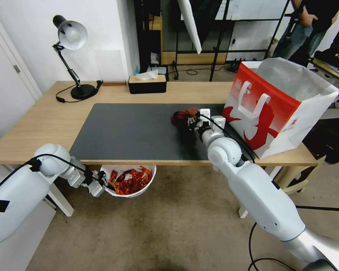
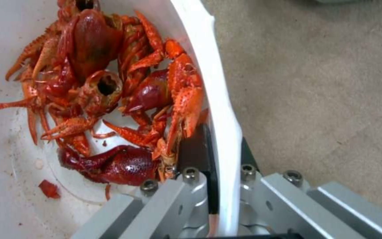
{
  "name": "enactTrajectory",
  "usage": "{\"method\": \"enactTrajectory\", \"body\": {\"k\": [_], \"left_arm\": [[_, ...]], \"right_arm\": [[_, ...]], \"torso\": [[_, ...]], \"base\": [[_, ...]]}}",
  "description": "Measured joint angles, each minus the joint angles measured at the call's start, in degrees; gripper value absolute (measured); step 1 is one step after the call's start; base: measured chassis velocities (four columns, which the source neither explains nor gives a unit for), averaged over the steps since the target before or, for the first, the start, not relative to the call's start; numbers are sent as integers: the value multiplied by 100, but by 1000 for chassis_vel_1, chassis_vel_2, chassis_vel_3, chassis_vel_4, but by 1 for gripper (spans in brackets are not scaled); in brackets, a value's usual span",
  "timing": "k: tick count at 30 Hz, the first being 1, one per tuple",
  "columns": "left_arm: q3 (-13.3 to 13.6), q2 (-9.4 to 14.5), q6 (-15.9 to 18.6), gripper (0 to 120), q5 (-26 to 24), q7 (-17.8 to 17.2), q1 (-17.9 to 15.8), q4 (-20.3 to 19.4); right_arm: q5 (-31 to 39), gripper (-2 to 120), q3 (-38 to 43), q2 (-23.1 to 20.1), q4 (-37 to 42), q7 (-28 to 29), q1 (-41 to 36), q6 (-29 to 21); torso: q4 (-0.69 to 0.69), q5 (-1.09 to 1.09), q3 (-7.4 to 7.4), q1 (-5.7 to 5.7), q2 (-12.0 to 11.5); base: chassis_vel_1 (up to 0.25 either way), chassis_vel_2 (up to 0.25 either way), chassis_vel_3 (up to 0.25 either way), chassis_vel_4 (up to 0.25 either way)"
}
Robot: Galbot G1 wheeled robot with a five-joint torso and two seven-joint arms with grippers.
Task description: Sweep shrimp from table into container with towel, then put container into takeout bag.
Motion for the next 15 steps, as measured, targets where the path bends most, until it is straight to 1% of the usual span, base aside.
{"method": "enactTrajectory", "body": {"k": [1, 4, 5, 6, 7, 10, 11, 13, 14, 15], "left_arm": [[1, 2, -2, 0, 4, 2, -1, 0], [2, 3, -2, 0, 5, 3, -2, 0], [2, 5, -4, 0, 7, 4, -3, 0], [3, 9, -7, 0, 9, 5, -3, 1], [3, 9, -7, 0, 9, 5, -3, 1], [13, 12, -11, 0, 13, 19, 7, -7], [13, 12, -11, 0, 13, 19, 7, -7], [22, 8, -10, 0, 18, 24, 17, -11], [28, -2, -10, 0, 25, 27, 18, -12], [28, -2, -10, 0, 25, 27, 18, -12]], "right_arm": [[10, 46, 30, 0, 30, 3, -35, -11], [18, 49, 46, -2, 51, 3, -56, -17], [23, 59, 67, -5, 87, 3, -89, -20], [23, 64, 96, -13, 143, 3, -134, -20], [23, 64, 96, -13, 143, 3, -134, -20], [27, 79, 238, -76, 381, -19, -325, 79], [27, 79, 238, -76, 381, -19, -325, 79], [22, 88, 294, -112, 498, -29, -424, 148], [-74, 93, 356, -167, 646, -100, -577, 335], [-74, 93, 356, -167, 646, -100, -577, 335]], "torso": [[0, 0, 0, 0, 0], [0, 0, 0, 0, 0], [0, 0, 0, 0, 0], [0, 0, 0, 0, 0], [0, 0, 0, 0, 0], [0, 0, 0, 0, 0], [0, 0, 0, 0, 0], [0, 0, 0, 0, 0], [1, 0, 0, 0, 0], [1, 0, 0, 0, 0]], "base": [[0, 0, 0, 0], [0, 0, 0, 0], [0, 0, 0, 0], [0, 0, 0, 0], [0, 0, 0, 0], [0, 0, 0, 0], [0, 0, 0, 0], [0, 0, 0, 0], [0, 0, 0, 0], [0, 0, 0, 0]]}}
